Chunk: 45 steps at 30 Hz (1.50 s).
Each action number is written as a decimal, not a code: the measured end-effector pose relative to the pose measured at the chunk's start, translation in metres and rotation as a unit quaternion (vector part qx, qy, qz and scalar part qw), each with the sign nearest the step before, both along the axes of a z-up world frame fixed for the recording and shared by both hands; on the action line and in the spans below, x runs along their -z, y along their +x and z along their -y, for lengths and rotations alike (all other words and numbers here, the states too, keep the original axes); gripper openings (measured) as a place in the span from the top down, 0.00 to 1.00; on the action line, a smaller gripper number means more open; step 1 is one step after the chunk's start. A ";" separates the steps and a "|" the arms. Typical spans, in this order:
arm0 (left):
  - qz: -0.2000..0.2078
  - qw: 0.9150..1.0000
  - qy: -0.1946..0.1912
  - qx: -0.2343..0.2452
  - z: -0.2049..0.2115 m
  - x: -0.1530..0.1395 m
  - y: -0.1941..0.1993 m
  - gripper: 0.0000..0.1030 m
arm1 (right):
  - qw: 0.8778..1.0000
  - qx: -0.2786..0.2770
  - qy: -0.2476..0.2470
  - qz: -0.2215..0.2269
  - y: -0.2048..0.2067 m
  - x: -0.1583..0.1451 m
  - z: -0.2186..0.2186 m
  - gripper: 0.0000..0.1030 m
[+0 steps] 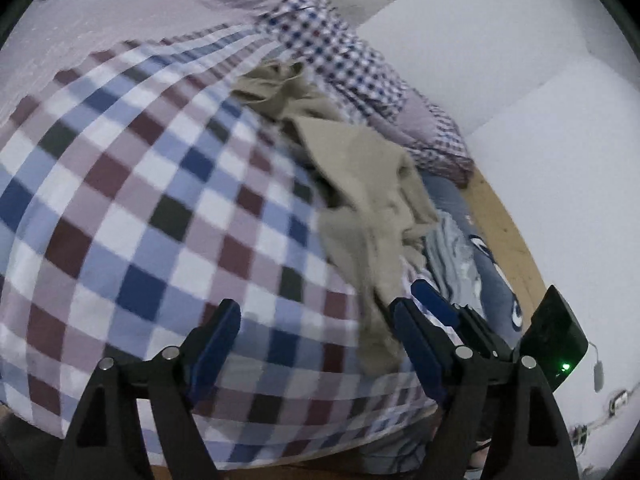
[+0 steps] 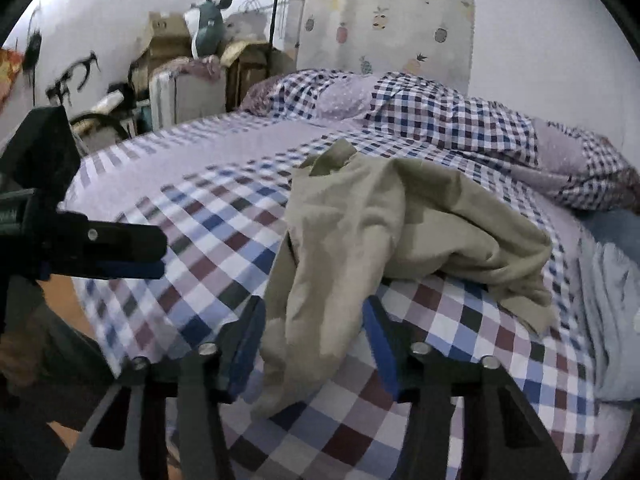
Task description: Fold clothes
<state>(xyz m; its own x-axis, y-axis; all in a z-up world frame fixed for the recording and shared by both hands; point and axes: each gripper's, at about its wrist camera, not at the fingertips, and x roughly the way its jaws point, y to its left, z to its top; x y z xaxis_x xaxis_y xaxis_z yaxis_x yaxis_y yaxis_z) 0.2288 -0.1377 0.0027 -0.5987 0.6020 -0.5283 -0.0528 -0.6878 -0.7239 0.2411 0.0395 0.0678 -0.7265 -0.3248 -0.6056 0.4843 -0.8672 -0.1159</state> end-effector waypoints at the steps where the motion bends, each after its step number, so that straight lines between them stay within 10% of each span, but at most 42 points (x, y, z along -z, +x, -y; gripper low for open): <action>1: 0.003 1.000 0.001 -0.001 0.000 0.002 -0.001 0.20 | 1.000 0.001 0.009 0.002 -0.003 0.004 0.004 0.55; 4: 0.003 1.000 0.009 -0.004 -0.002 0.006 -0.005 0.20 | 1.000 -0.002 0.025 0.010 -0.014 0.016 0.014 0.62; 7: -0.008 1.000 0.015 -0.008 -0.007 0.005 -0.010 0.20 | 0.999 0.010 0.045 0.008 -0.022 0.025 0.018 0.99; 15: -0.021 0.999 0.006 -0.028 -0.026 0.006 -0.034 0.20 | 0.988 0.138 -0.072 0.001 -0.037 -0.011 -0.079 0.98; 28: -0.031 0.998 0.026 -0.053 -0.026 0.010 -0.057 0.20 | 0.912 0.382 -0.147 0.013 -0.026 -0.024 -0.286 0.99; 34: -0.047 0.996 0.031 -0.072 -0.027 0.003 -0.076 0.20 | 0.906 0.397 -0.139 0.037 -0.024 -0.010 -0.305 0.96; 45: -0.045 0.992 0.022 -0.114 -0.009 -0.001 -0.159 0.20 | 0.905 0.389 -0.172 -0.007 -0.018 -0.024 -0.302 0.57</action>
